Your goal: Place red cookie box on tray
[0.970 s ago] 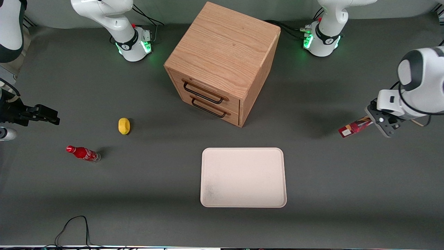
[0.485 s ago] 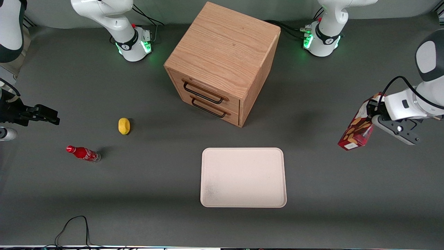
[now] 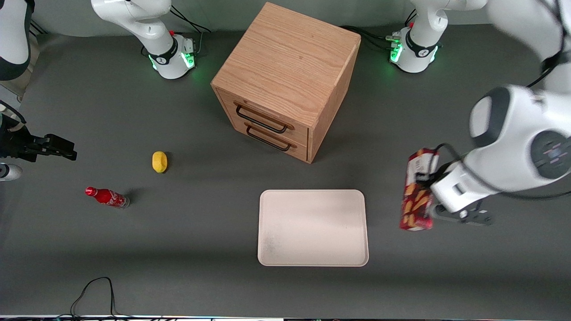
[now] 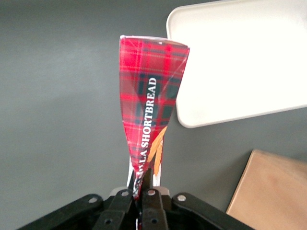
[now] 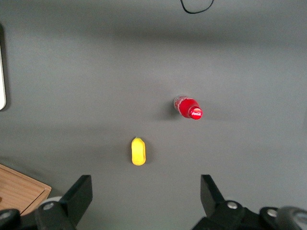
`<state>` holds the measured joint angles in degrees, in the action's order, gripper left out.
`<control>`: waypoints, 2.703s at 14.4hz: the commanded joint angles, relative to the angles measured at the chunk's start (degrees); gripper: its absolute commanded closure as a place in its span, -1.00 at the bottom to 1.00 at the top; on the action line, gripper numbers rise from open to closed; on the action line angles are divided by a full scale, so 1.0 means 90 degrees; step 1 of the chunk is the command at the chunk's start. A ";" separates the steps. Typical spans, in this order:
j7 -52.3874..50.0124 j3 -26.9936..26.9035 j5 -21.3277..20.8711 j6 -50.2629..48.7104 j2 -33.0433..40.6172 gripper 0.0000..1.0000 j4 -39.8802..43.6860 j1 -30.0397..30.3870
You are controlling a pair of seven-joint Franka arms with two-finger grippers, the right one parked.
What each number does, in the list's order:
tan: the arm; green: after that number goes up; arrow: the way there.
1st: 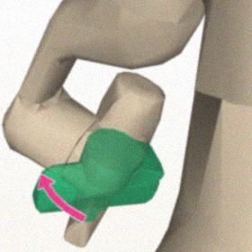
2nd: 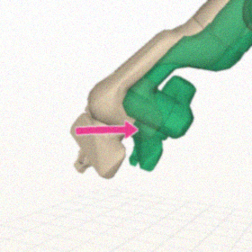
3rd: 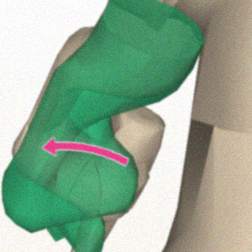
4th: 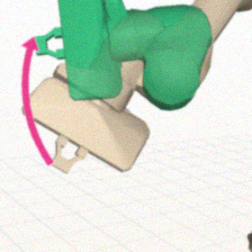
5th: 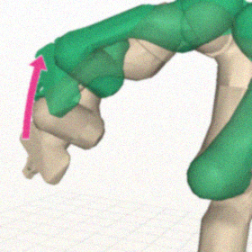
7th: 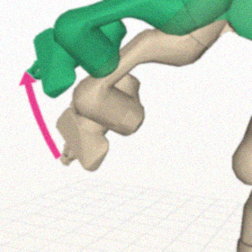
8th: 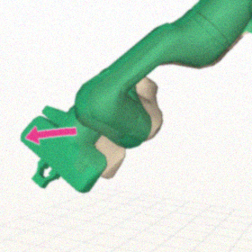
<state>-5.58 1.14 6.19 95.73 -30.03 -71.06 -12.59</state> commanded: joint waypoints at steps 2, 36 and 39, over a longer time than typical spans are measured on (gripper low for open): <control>-0.1163 -0.0117 0.0026 -0.0081 -0.1261 1.00 0.1459 -0.0503; -0.1423 -0.0166 -0.0316 0.0919 0.2093 -1.00 -0.2621 0.0216; -0.0145 -0.0166 -0.0365 0.0526 0.3021 -1.00 -0.3254 0.0870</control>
<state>-13.22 -0.95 3.45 100.45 -10.20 -92.55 -8.11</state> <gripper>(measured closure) 0.000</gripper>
